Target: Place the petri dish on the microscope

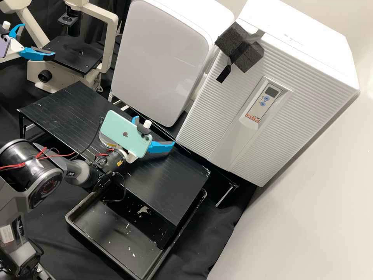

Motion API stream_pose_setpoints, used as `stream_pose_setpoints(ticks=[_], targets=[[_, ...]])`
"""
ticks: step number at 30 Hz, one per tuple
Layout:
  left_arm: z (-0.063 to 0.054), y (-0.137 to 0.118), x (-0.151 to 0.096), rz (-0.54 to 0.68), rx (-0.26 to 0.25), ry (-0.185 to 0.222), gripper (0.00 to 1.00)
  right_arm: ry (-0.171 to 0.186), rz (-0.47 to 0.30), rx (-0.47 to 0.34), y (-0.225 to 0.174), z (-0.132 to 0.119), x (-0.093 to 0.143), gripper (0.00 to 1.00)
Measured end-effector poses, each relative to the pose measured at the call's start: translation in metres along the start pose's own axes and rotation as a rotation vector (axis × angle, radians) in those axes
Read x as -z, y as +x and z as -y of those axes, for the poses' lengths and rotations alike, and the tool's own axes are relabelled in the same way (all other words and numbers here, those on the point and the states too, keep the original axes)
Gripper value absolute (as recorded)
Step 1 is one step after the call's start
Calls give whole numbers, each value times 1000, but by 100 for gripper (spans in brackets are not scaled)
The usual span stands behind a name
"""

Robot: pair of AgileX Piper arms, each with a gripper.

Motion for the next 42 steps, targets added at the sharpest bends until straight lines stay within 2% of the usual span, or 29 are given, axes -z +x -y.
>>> stream_pose_setpoints(ticks=[9, 12, 17, 21, 25, 28, 31, 37, 42], targets=[[0, 0, -1, 6, 1, 5, 100, 0, 0, 0, 0, 0, 0, 100], [0, 0, -3, 34, 5, -13, 100, 0, 0, 0, 0, 0, 0, 100], [-3, -3, -15, 131, 9, -49, 100, 0, 0, 0, 0, 0, 0, 100], [-9, -8, -31, 241, 7, -48, 100, 0, 0, 0, 0, 0, 0, 100], [-10, -14, -56, 401, 8, -47, 100, 0, 0, 0, 0, 0, 0, 100], [-12, -17, -77, 540, 20, -16, 100, 0, 0, 0, 0, 0, 0, 100], [-19, -17, -95, 647, 8, 18, 100, 0, 0, 0, 0, 0, 0, 100], [-33, -14, -122, 788, -26, 78, 100, 0, 0, 0, 0, 0, 0, 100], [-33, -11, -140, 894, 22, 116, 100, 0, 0, 0, 0, 0, 0, 100]])
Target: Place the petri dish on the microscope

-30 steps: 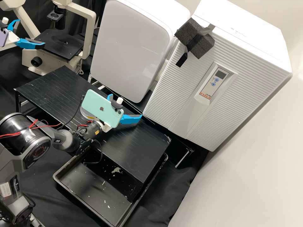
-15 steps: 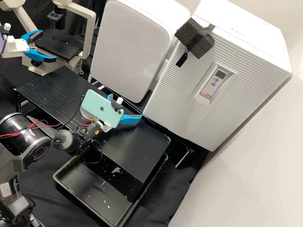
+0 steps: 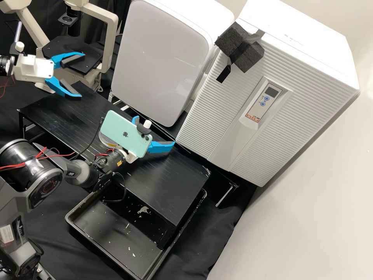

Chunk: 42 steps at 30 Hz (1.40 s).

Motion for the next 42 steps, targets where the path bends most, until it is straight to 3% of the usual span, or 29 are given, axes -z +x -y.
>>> stream_pose_setpoints(ticks=[3, 7, 14, 17, 22, 28, 42], targets=[[3, 9, -6, 58, 29, -11, 100, 0, 0, 0, 0, 0, 0, 100], [9, 20, -12, 120, 63, -67, 100, 0, 0, 0, 0, 0, 0, 100], [35, 42, -22, 176, 164, -260, 100, 0, 0, 0, 0, 0, 0, 100], [46, 48, -24, 163, 213, -297, 100, 0, 0, 0, 0, 0, 0, 100], [51, 55, -25, 148, 247, -292, 100, 0, 0, 0, 0, 0, 0, 100], [49, 61, -26, 135, 260, -274, 100, 0, 0, 0, 0, 0, 0, 100], [43, 69, -34, 161, 246, -256, 100, 0, 0, 0, 0, 0, 0, 100]])
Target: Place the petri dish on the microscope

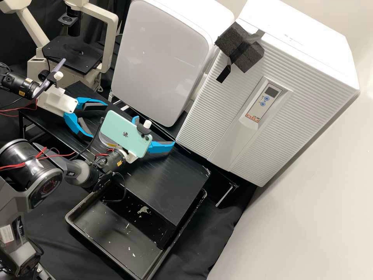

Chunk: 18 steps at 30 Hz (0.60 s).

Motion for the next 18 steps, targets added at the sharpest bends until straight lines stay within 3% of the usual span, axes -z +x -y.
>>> stream_pose_setpoints(ticks=[7, 18], targets=[[-8, 10, -9, 34, -17, 23, 100, 0, 0, 0, 0, 0, 0, 100], [11, 28, -8, 52, 32, -12, 100, 0, 0, 0, 0, 0, 0, 100]])
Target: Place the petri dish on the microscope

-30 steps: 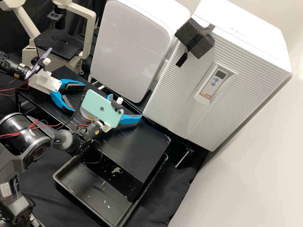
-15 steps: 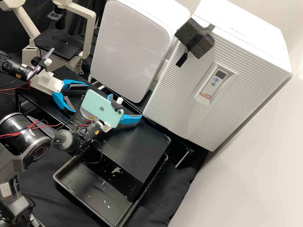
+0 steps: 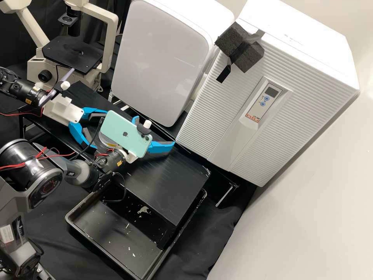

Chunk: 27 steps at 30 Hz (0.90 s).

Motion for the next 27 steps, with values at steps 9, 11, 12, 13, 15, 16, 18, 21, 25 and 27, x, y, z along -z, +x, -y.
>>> stream_pose_setpoints(ticks=[9, 11, 12, 13, 15, 16, 18, 21, 25, 27], targets=[[0, 13, 9, -6, -16, -16, 100, 0, 0, 0, 0, 0, 0, 100], [-2, 16, 9, -2, -20, -12, 100, 0, 0, 0, 0, 0, 0, 100], [-2, 16, 9, -2, -20, -14, 100, 0, 0, 0, 0, 0, 0, 100], [-2, 16, 8, 1, -19, -18, 100, 0, 0, 0, 0, 0, 0, 100], [-3, 17, 6, 4, -22, -28, 100, 0, 0, 0, 0, 0, 0, 100], [-3, 18, 5, 7, -22, -33, 100, 0, 0, 0, 0, 0, 0, 100], [-3, 19, 4, 8, -22, -44, 100, 0, 0, 0, 0, 0, 0, 100], [-3, 20, 3, 7, -24, -54, 100, 0, 0, 0, 0, 0, 0, 100], [-3, 21, 2, 7, -27, -71, 100, 0, 0, 0, 0, 0, 0, 100], [-3, 21, 2, 7, -27, -71, 100, 0, 0, 0, 0, 0, 0, 100]])
